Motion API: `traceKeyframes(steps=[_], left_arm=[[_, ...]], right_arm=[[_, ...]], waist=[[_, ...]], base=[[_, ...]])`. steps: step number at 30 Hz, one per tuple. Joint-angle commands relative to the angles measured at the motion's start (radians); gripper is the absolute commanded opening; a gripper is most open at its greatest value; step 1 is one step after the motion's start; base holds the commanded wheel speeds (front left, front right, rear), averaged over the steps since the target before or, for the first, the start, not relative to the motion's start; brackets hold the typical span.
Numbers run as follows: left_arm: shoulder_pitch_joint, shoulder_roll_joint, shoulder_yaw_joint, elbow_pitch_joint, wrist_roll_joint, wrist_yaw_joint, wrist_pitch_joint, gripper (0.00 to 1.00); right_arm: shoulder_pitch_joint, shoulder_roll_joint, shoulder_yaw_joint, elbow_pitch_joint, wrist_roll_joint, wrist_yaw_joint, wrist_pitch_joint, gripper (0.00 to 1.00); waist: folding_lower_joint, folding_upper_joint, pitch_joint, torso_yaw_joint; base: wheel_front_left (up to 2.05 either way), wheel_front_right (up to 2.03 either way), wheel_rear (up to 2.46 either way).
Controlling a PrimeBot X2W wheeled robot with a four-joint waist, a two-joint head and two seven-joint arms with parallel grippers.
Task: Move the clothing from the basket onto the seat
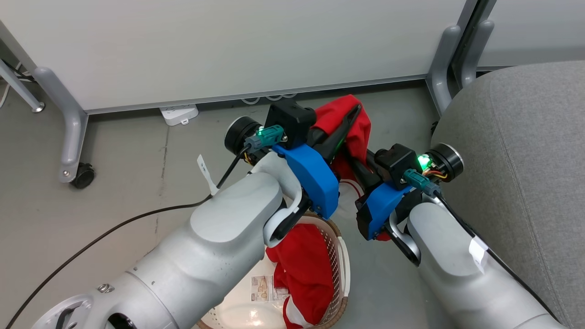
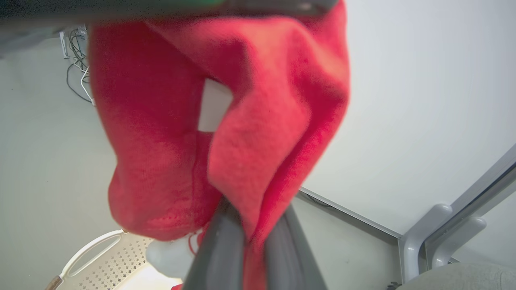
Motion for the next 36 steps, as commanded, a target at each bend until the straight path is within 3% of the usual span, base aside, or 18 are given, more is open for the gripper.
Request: traceKeyframes(steps=[1,18,36], left_arm=[[-0.007,0.002,-0.005,0.004,-0.011,0.003,-0.002,1.00],[-0.024,0.002,-0.041,0.011,-0.027,0.020,-0.008,1.00],[-0.046,0.002,-0.079,0.028,0.017,0.020,-0.005,1.00]], right_arm=[[-0.001,0.001,-0.004,-0.007,0.006,-0.001,-0.001,0.00],[-0.023,-0.023,-0.097,-0.013,0.016,-0.001,-0.001,0.00],[0.041,-0.056,-0.422,-0.155,0.006,-0.001,-0.001,0.00]], waist=[[-0.0001,0.0000,0.000,-0.001],[-0.0001,0.0000,0.033,-0.024],[-0.0001,0.0000,0.132,-0.197]], base=[[0.00,0.00,0.00],[0.00,0.00,0.00],[0.00,0.00,0.00]])
